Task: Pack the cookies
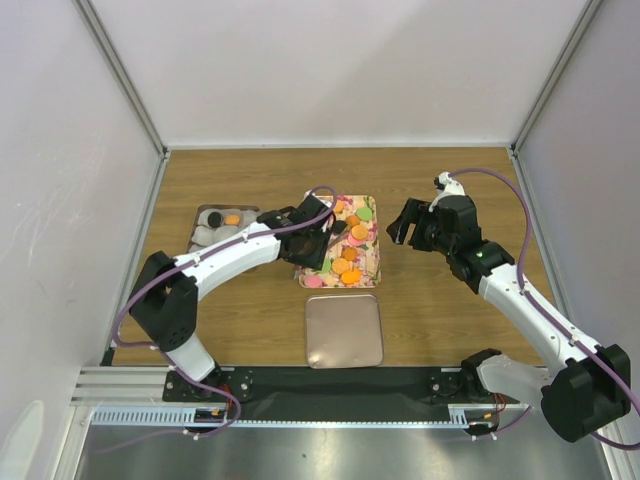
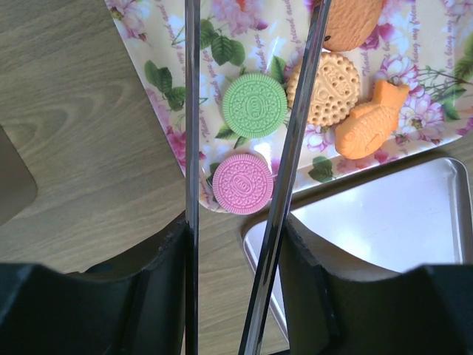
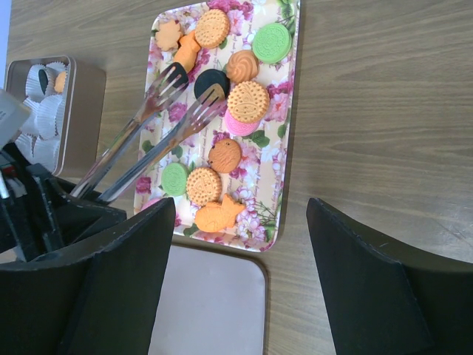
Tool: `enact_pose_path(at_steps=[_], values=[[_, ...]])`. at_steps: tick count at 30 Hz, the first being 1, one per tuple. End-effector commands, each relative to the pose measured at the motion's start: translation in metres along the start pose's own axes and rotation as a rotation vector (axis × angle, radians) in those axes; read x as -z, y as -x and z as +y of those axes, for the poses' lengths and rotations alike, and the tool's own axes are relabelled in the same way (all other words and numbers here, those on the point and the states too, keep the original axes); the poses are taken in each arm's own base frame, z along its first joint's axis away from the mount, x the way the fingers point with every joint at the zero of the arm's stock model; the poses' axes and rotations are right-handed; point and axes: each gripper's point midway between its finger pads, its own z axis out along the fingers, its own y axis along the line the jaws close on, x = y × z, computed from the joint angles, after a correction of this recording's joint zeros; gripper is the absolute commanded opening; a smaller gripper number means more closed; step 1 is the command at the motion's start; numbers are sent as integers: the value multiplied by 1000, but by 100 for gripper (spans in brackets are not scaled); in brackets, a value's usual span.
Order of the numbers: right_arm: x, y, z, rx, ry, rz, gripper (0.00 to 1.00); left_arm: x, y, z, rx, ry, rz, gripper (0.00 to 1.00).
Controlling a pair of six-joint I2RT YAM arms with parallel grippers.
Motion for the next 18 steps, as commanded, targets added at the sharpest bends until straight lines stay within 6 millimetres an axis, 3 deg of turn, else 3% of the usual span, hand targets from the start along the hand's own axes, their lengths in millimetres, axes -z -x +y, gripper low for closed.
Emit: enact_pose_path(at_steps=[1, 18], values=[[4, 12, 2, 10, 3, -42, 78, 3, 25, -13, 14, -29, -69, 50], [4, 12, 2, 10, 2, -44, 78, -12, 25, -11, 9, 5, -51, 48]])
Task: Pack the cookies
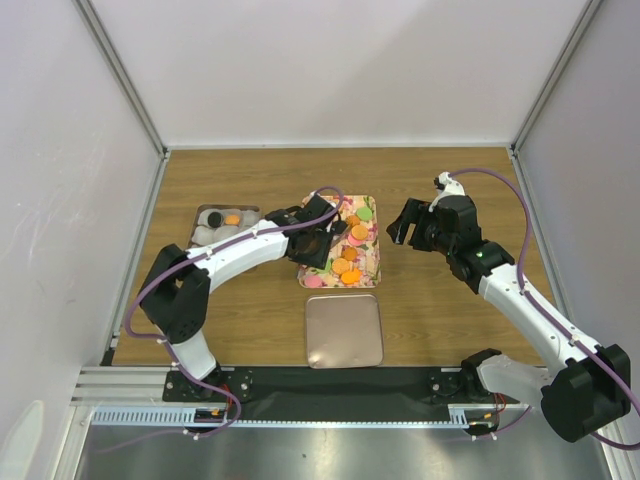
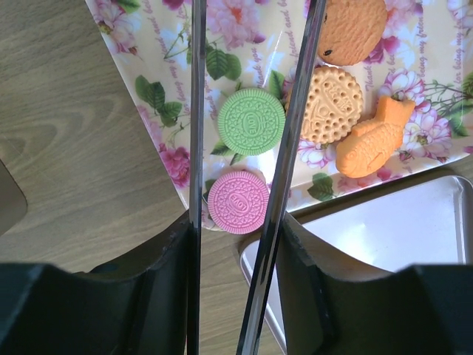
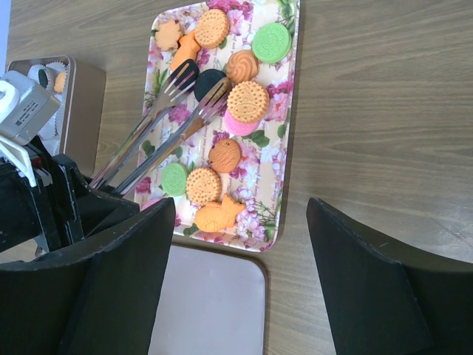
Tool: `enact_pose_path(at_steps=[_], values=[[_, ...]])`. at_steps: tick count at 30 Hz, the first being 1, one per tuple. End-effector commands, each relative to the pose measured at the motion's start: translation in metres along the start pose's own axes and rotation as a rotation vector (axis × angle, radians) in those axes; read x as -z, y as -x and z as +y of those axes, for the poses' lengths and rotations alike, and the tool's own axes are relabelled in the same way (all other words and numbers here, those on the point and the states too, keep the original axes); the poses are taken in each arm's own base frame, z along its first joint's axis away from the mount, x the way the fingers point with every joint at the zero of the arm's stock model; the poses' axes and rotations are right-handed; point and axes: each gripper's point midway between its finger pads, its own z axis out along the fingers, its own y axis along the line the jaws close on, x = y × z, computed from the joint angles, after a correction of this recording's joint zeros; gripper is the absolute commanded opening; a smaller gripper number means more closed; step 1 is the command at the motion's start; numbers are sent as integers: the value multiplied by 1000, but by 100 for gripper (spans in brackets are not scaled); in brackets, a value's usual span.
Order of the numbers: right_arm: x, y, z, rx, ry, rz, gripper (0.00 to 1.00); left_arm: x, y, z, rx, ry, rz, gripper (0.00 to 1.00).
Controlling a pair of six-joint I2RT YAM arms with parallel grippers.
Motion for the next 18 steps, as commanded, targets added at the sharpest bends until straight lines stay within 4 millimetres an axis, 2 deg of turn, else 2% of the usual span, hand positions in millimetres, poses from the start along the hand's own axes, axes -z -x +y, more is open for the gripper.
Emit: enact_pose_path(at_steps=[1, 9, 18], values=[[4, 12, 2, 12, 4, -45, 78, 6, 23, -8, 15, -6, -72, 48], [4, 13, 2, 11, 5, -44, 78, 8, 25, -4, 4, 15, -76, 42], [4, 13, 2, 11, 6, -46, 78, 45, 38, 0, 8, 0, -144, 39]])
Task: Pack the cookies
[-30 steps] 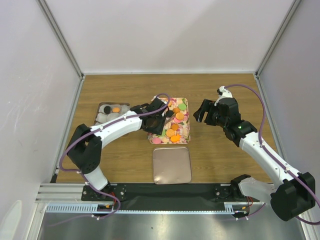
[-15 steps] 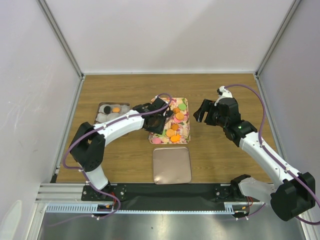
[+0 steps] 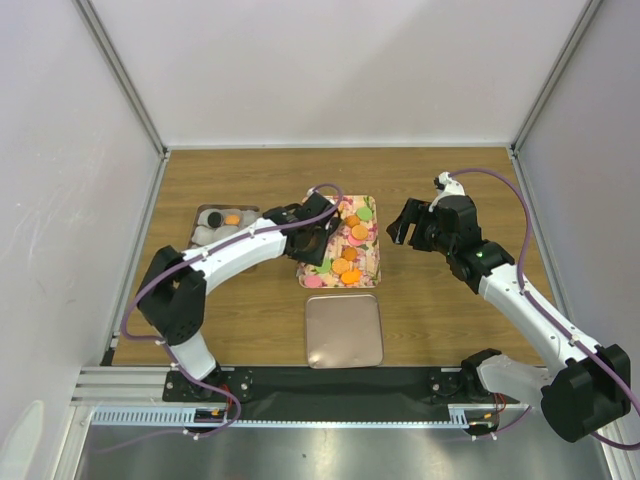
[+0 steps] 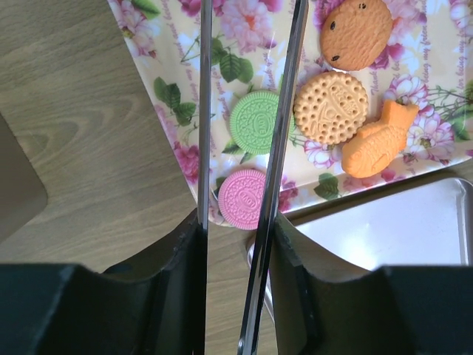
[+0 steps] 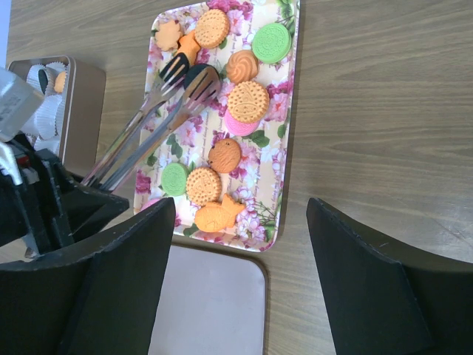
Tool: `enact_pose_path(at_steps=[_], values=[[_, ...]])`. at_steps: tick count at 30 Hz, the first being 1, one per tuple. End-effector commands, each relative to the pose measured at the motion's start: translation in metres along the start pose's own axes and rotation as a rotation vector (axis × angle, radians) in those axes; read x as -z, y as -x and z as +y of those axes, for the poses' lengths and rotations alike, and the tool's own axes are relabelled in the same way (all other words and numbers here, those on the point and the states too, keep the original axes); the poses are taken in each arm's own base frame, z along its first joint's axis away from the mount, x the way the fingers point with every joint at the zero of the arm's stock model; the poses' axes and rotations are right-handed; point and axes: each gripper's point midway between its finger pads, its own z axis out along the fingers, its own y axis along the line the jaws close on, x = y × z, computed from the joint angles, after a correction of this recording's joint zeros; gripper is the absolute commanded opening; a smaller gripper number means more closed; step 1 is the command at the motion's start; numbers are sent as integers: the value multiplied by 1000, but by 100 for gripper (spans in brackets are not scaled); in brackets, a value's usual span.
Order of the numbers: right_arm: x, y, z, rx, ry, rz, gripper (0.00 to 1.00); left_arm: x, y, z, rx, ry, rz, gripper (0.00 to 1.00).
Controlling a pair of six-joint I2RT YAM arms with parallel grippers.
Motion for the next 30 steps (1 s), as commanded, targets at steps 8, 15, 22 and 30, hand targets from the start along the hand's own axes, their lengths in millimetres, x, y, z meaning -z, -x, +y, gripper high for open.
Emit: enact_pose_path(at_steps=[8, 15, 22, 30], values=[[3, 12, 2, 10, 4, -41, 78, 81, 39, 17, 55, -18, -215, 39], [3, 12, 4, 7, 17, -39, 78, 103, 17, 96, 221, 74, -250, 39], [3, 11, 5, 7, 21, -33, 78, 104, -16, 153, 362, 133, -233, 41], [1, 10, 5, 5, 23, -28, 78, 87, -31, 170, 416, 131, -194, 41]])
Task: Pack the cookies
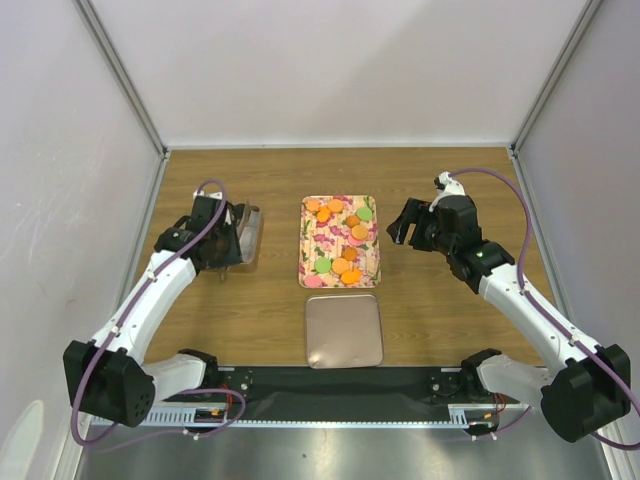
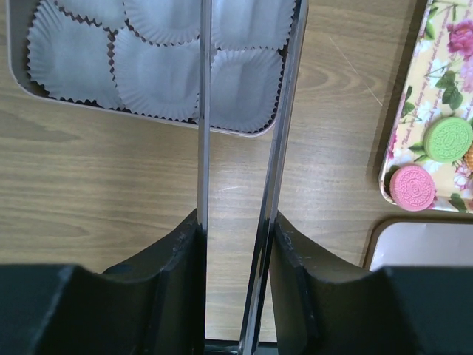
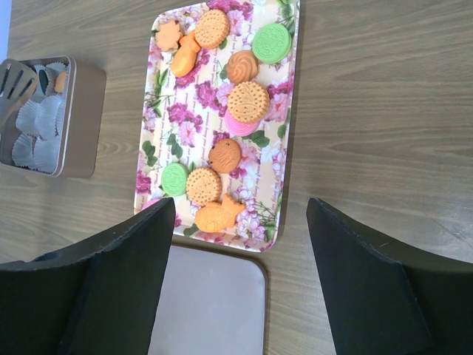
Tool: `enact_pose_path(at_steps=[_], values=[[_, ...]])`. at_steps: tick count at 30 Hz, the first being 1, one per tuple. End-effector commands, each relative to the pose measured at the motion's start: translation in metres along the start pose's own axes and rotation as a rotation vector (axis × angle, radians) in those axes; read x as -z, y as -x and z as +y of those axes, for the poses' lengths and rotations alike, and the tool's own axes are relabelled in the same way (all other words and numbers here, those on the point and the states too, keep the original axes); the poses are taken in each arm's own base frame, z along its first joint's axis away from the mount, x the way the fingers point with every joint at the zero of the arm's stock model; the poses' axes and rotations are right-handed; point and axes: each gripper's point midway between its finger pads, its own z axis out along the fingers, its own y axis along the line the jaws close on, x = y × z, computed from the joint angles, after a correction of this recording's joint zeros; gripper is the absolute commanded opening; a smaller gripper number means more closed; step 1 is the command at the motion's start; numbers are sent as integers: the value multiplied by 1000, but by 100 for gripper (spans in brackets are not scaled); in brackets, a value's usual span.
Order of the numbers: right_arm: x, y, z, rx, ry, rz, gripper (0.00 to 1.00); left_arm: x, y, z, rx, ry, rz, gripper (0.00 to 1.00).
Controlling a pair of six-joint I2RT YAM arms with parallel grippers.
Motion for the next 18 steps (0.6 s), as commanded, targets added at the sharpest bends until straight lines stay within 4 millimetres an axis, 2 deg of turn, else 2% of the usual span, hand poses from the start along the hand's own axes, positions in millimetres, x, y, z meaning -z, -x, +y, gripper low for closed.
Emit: enact_pose_path(at_steps=[1, 12, 18], values=[[0, 9, 5, 4, 20, -25, 78, -2, 11, -7, -2, -60, -36, 42], [0, 8, 4, 6, 18, -24, 78, -21, 15, -13, -13, -65, -6, 42], [0, 9, 4, 6, 17, -26, 78, -28, 16, -7, -6, -51, 2, 42]])
